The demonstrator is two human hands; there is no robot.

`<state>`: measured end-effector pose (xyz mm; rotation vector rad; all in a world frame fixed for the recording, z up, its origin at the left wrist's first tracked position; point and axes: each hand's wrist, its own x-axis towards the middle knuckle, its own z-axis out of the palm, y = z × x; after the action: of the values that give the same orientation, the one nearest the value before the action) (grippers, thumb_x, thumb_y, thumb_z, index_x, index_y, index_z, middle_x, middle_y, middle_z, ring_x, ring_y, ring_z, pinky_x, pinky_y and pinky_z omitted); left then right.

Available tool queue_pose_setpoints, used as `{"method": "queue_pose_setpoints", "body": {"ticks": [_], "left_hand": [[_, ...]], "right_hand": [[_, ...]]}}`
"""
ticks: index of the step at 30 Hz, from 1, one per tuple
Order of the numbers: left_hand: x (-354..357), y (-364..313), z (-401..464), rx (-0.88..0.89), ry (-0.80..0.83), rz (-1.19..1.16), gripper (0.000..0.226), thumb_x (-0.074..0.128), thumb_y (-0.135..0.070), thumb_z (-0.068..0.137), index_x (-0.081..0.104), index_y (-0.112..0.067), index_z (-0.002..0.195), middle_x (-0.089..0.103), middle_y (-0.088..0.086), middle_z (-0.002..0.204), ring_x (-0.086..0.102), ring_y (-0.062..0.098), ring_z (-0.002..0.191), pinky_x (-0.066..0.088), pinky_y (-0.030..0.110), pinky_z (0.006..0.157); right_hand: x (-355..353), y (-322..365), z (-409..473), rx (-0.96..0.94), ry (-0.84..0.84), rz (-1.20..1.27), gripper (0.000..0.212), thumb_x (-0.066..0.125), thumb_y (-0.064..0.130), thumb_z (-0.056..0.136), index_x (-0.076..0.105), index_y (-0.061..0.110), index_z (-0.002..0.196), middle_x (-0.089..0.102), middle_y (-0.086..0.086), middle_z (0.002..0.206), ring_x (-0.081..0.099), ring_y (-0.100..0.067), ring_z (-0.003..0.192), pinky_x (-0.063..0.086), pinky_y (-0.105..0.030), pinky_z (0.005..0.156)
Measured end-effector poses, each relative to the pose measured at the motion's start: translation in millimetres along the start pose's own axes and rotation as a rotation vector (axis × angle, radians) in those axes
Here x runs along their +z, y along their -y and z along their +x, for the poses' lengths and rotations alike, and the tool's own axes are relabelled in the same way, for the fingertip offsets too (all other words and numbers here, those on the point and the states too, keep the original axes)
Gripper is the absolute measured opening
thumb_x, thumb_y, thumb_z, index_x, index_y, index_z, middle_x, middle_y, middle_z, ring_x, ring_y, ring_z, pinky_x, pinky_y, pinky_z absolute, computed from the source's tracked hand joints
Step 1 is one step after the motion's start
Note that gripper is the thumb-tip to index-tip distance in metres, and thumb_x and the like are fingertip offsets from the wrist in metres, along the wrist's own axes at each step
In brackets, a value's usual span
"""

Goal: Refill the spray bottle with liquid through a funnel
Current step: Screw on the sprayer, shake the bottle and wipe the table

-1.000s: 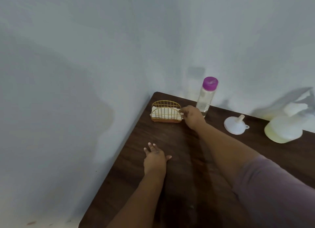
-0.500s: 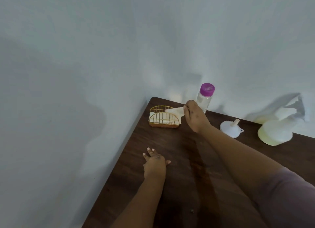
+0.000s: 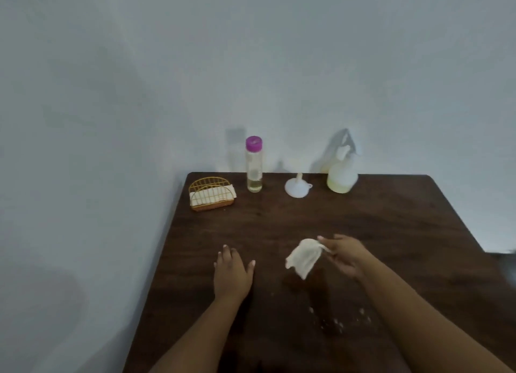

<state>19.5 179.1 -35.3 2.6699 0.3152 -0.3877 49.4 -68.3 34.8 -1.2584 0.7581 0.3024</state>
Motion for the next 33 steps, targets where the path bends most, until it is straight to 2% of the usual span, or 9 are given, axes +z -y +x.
{"method": "queue_pose_setpoints", "body": {"ticks": [3,6,9,11,15,18,21,28,33], "left_hand": [[20.4,-14.5,-42.6,0.163,0.032,0.023,0.071,0.043,-0.056,0.095,0.028,-0.013,0.15,0.019,0.01,0.16,0.017,0.027,0.148,0.024,0.045,0.119],[37.4,-27.8,-70.7,0.238,0.071,0.125,0.073,0.04,-0.06,0.094,0.025,-0.015,0.151,0.017,0.01,0.16,0.012,0.029,0.148,0.006,0.059,0.117],[46.4,-38.2,-87.5,0.293,0.107,0.164,0.079,0.039,-0.064,0.093,0.019,-0.015,0.153,0.012,0.01,0.162,0.007,0.031,0.149,-0.001,0.065,0.114],[48.9,-37.1,-95.9,0.317,0.089,0.156,0.086,0.039,-0.068,0.09,0.017,-0.015,0.154,0.011,0.01,0.162,0.005,0.031,0.15,-0.001,0.065,0.115],[50.1,-7.9,-116.3,0.209,0.146,0.161,0.119,0.042,-0.088,0.071,0.002,-0.013,0.155,-0.006,0.011,0.163,-0.006,0.033,0.15,-0.003,0.066,0.114],[47.6,20.7,-131.9,0.053,0.274,0.201,0.16,0.052,-0.099,0.039,-0.021,-0.011,0.151,-0.028,0.012,0.158,-0.023,0.036,0.146,-0.007,0.068,0.111],[46.5,42.3,-148.3,-0.037,0.445,0.264,0.18,0.063,-0.094,0.019,-0.041,-0.01,0.14,-0.049,0.016,0.145,-0.038,0.04,0.138,-0.007,0.072,0.108],[52.3,63.5,-144.0,0.03,0.54,0.39,0.17,0.086,-0.067,0.042,-0.051,-0.02,0.131,-0.066,0.008,0.127,-0.049,0.041,0.128,-0.006,0.076,0.104],[52.0,62.8,-142.4,0.028,0.557,0.409,0.169,0.089,-0.062,0.043,-0.051,-0.022,0.129,-0.067,0.007,0.126,-0.05,0.041,0.127,-0.006,0.077,0.104]], "right_hand": [[-77.8,-7.3,-26.8,-0.32,-0.4,-0.264,0.04,0.071,0.005,0.082,0.053,0.0,0.118,0.063,-0.02,0.108,0.057,-0.022,0.083,0.047,-0.032,0.07],[-124.6,-17.9,-68.2,-0.631,-0.592,-0.534,0.024,0.068,0.011,0.085,0.056,0.012,0.106,0.065,-0.001,0.098,0.056,-0.013,0.09,0.038,-0.024,0.076],[-155.8,-60.9,-84.3,-0.727,-0.435,-0.835,0.033,0.069,0.006,0.083,0.055,0.02,0.109,0.069,-0.003,0.1,0.065,-0.019,0.086,0.046,-0.024,0.074],[-175.5,-101.5,-85.5,-0.538,-0.222,-1.14,0.041,0.067,0.005,0.084,0.057,0.021,0.12,0.064,-0.015,0.117,0.063,-0.031,0.102,0.045,-0.031,0.084],[-187.2,-149.4,-89.3,-0.444,-0.293,-1.074,0.053,0.053,0.032,0.096,0.043,0.005,0.14,0.038,-0.014,0.149,0.034,-0.026,0.139,0.024,-0.033,0.113],[-182.5,-161.2,-85.8,-0.47,-0.258,-1.16,0.061,0.044,0.035,0.099,0.025,0.006,0.149,0.014,-0.011,0.159,0.011,-0.023,0.147,0.011,-0.032,0.118],[-187.5,-163.8,-69.1,-0.471,-0.232,-1.311,0.073,0.035,0.046,0.099,0.002,0.008,0.152,-0.007,-0.01,0.16,-0.009,-0.022,0.148,0.002,-0.039,0.119],[-136.0,-169.8,-22.9,-0.424,-0.161,-1.486,0.085,0.016,0.064,0.093,-0.007,0.006,0.15,-0.014,-0.013,0.159,-0.02,-0.022,0.145,-0.01,-0.042,0.117],[-14.7,-196.2,-44.6,-0.663,0.159,-1.517,0.081,0.024,0.062,0.094,0.001,0.009,0.152,-0.003,-0.009,0.161,-0.013,-0.019,0.147,-0.01,-0.04,0.116]]}}
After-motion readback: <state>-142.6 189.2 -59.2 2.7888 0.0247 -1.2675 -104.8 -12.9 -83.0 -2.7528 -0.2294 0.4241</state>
